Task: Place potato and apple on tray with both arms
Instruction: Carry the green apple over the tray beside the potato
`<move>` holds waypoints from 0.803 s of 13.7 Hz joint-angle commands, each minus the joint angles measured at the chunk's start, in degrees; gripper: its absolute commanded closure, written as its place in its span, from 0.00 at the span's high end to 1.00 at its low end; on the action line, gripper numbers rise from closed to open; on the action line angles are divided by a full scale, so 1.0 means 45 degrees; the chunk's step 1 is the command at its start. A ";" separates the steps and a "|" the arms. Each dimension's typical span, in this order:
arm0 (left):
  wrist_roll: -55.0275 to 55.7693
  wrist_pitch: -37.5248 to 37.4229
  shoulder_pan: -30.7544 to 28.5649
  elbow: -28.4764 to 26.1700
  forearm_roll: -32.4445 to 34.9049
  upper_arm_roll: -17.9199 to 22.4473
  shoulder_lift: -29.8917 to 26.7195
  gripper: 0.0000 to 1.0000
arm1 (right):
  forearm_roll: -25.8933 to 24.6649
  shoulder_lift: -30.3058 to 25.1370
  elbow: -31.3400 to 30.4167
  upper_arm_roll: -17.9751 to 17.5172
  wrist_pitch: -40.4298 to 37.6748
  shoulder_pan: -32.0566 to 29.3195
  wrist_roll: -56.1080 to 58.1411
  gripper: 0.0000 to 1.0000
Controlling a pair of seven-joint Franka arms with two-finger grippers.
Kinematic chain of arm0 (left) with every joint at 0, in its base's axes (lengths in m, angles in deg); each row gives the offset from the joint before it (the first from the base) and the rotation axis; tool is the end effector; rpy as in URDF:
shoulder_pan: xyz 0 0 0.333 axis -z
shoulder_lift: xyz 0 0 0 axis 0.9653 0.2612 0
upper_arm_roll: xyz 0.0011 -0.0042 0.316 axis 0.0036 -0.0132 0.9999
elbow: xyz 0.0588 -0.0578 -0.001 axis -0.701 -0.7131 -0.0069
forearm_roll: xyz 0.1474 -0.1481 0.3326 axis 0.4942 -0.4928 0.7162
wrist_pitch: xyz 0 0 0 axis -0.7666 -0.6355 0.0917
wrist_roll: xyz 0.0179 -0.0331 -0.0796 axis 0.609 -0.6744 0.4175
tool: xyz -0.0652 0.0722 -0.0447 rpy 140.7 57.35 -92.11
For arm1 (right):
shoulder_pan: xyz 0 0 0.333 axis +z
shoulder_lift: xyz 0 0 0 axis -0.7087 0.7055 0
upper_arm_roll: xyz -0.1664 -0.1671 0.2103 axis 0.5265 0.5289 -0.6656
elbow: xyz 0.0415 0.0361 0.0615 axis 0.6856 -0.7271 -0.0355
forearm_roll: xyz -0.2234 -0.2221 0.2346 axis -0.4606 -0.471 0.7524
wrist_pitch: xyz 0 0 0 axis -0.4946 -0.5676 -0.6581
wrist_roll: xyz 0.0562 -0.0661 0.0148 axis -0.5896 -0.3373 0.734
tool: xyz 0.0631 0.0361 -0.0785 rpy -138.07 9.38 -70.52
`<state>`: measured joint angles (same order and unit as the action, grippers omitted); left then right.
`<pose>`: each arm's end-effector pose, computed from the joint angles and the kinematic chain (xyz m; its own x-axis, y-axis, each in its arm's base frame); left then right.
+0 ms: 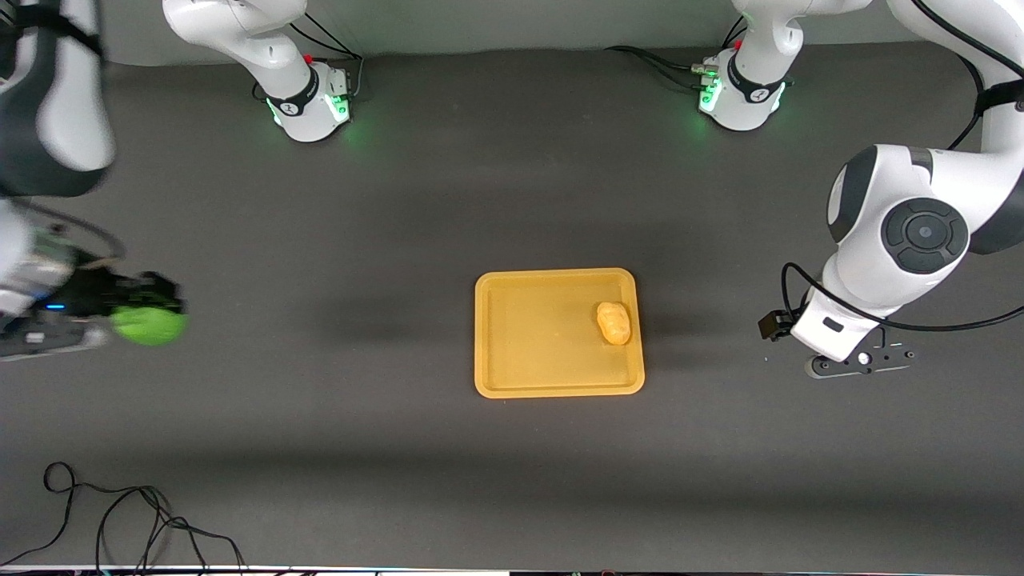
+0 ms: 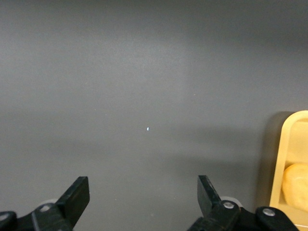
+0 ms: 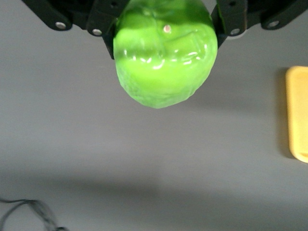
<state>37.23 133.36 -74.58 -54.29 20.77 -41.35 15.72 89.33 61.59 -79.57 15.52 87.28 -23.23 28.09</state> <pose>0.6290 -0.1008 0.4225 0.9961 0.0871 0.0174 0.0887 -0.9846 -0.1505 0.6244 0.0675 0.5327 0.9982 0.0564 -0.0226 0.0561 -0.9984 -0.0121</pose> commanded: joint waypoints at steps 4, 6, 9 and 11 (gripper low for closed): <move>-0.2109 -0.0882 -0.1194 -0.0340 -0.1108 -0.0017 -0.1282 1.00 | 0.0568 0.3382 0.3682 0.0145 -0.0253 0.4717 -0.8751 0.47; -0.2131 -0.1038 -0.1371 -0.0340 -0.1229 -0.0016 -0.1498 1.00 | 0.0885 0.4729 0.5300 -0.0068 -0.0175 0.5753 -1.1118 0.47; -0.2014 -0.1329 -0.1332 -0.0340 -0.1249 -0.0016 -0.1694 1.00 | 0.0847 0.6061 0.6928 -0.1530 -0.0019 0.6051 -1.3076 0.47; -0.2150 -0.1196 -0.1351 -0.0476 -0.1229 0.0042 -0.1772 1.00 | 0.0730 0.6530 0.6872 -0.1750 0.0468 0.6167 -1.3393 0.47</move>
<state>28.57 127.89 -80.56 -54.30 15.80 -41.33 9.64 92.20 87.44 -52.44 8.23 88.74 5.34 -30.44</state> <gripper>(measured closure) 0.000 0.269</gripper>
